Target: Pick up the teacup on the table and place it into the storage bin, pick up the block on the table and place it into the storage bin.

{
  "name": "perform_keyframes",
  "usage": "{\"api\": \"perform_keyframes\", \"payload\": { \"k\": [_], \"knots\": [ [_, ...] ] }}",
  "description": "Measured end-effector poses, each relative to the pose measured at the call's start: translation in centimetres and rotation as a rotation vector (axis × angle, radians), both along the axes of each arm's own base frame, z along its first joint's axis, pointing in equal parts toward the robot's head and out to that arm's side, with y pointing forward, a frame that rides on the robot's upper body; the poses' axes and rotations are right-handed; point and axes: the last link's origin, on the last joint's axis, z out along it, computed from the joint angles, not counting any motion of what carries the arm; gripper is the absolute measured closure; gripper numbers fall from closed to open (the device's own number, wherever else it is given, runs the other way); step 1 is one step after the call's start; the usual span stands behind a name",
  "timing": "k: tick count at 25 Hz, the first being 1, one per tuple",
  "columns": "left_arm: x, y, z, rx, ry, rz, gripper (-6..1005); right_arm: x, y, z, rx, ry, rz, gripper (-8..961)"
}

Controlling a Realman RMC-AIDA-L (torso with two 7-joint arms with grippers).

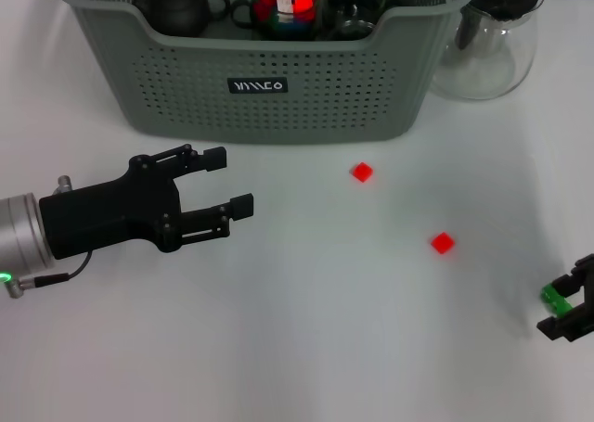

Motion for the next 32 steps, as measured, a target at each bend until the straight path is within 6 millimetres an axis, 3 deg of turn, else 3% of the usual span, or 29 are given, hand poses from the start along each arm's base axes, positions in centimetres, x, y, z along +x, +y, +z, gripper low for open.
{"api": "perform_keyframes", "payload": {
  "k": [9, 21, 27, 29, 32],
  "knots": [
    [-0.2, -0.1, -0.2, 0.003, 0.004, 0.013, 215, -0.5, 0.5, -1.4, -0.039, 0.026, 0.007, 254],
    [-0.2, -0.2, -0.3, 0.003, 0.003, 0.016, 214, -0.4, 0.6, -1.5, -0.03, 0.021, 0.013, 289],
    [-0.2, -0.2, -0.3, 0.002, 0.001, 0.016, 214, -0.2, 0.8, -1.4, -0.01, 0.01, 0.01, 530],
    [-0.2, -0.2, -0.4, 0.002, 0.0, 0.016, 214, -0.1, 0.8, -1.4, -0.009, 0.01, 0.007, 771],
    [-0.1, -0.2, -0.4, 0.002, 0.0, 0.015, 214, -0.1, 0.8, -1.3, -0.003, 0.012, 0.002, 811]
  ]
}}
